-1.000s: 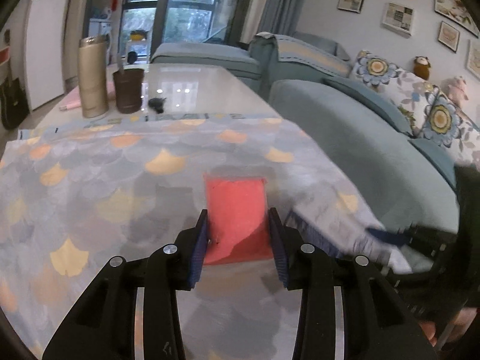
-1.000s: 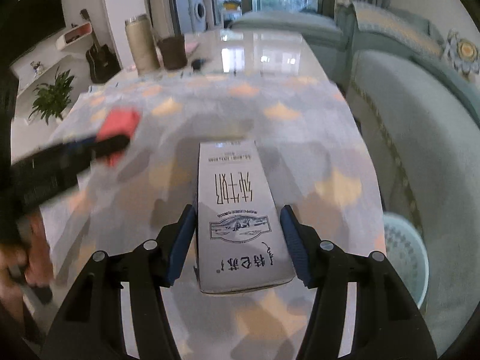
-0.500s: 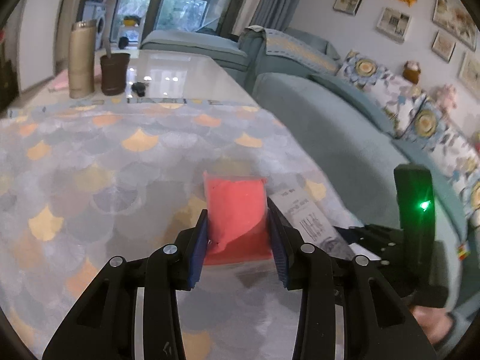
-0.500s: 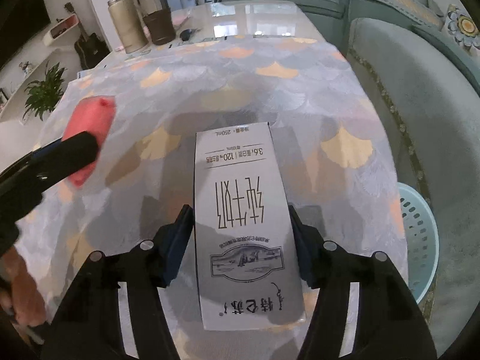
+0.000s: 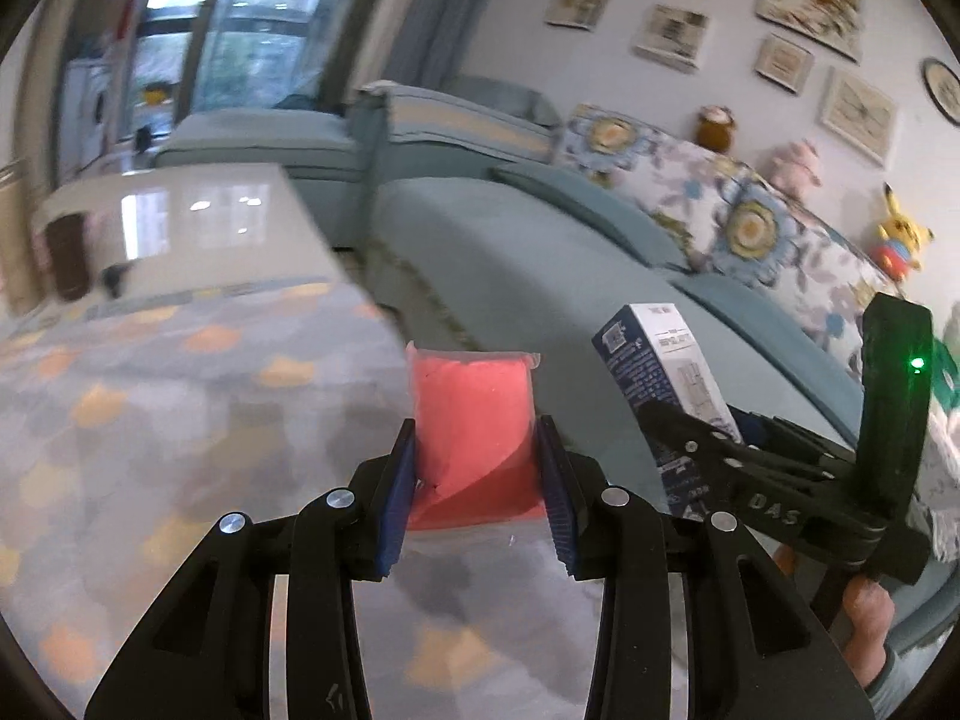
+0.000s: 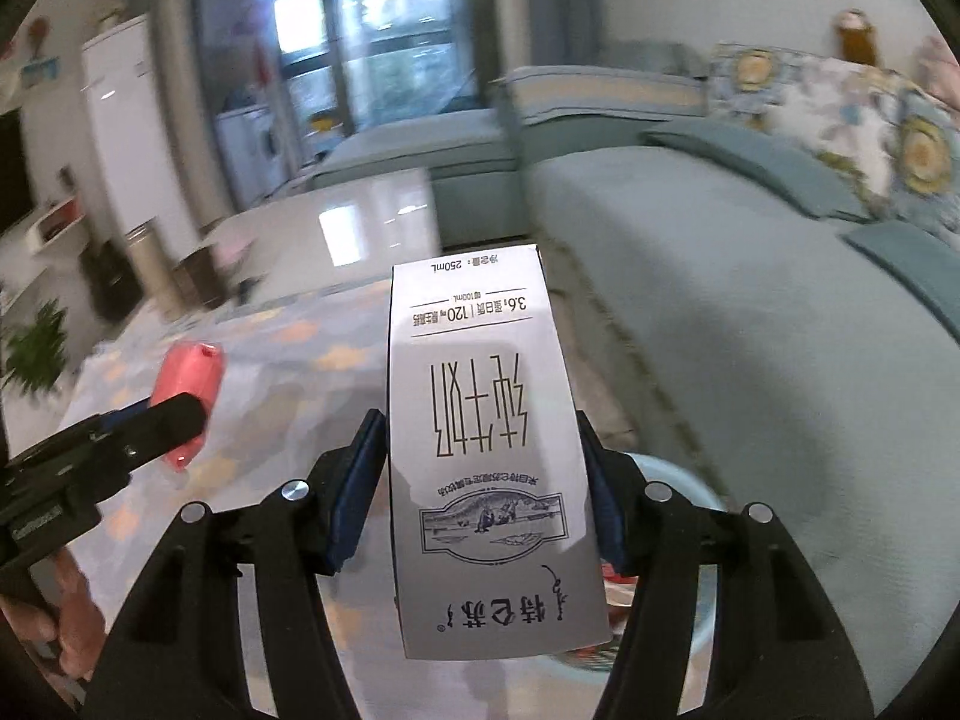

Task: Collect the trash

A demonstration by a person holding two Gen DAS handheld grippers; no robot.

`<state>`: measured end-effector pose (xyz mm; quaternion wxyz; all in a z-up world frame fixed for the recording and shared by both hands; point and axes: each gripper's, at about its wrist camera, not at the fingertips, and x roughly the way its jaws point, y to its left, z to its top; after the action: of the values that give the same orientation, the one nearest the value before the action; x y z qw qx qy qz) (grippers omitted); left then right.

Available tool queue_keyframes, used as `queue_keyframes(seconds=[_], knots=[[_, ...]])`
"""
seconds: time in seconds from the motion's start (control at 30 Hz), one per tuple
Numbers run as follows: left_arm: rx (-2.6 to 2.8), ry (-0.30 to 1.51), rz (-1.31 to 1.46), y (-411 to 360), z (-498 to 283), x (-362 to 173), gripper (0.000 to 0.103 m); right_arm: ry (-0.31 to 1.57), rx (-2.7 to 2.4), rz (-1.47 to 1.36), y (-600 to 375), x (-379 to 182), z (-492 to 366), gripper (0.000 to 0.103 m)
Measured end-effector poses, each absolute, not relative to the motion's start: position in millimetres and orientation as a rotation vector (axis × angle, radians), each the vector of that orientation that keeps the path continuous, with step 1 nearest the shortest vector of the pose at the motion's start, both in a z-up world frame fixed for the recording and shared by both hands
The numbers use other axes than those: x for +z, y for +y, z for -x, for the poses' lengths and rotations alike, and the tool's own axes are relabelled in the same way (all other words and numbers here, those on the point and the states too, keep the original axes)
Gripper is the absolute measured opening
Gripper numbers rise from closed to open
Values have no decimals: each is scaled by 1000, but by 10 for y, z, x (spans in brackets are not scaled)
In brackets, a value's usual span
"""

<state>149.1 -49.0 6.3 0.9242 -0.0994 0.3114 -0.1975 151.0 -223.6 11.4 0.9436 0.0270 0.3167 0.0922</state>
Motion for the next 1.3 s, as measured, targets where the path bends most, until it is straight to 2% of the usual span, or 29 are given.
queue_keyframes(seconds=[0.27,0.4,0.43,0.5,0.57,0.67,0.77,0.9,1.03,1.3], knots=[[-506,740,163,-1574,-1778,-461,37,818,0,-230,-3332,-576,-1741,57],[-516,791,184,-1755,-1912,-699,38,924,-53,-316,-3633,-1026,-1858,58],[-520,795,193,-1757,-1920,-736,39,938,-57,-330,-3674,-1098,-1873,58],[-519,800,203,-1766,-1927,-783,58,957,-65,-357,-3733,-1205,-1895,59],[-500,780,199,-1731,-1908,-781,63,973,-71,-380,-3785,-1297,-1922,59],[-487,774,196,-1661,-1909,-755,64,971,-81,-379,-3731,-1307,-1972,59],[-471,758,203,-1568,-1865,-713,70,963,-74,-374,-3674,-1262,-1939,59],[-456,733,198,-1501,-1769,-605,73,942,-63,-354,-3659,-1137,-1883,59],[-442,663,166,-1433,-1544,-380,79,903,-32,-320,-3528,-884,-1723,59],[-401,554,162,-1174,-934,21,81,771,-15,-206,-3204,-162,-1234,61]])
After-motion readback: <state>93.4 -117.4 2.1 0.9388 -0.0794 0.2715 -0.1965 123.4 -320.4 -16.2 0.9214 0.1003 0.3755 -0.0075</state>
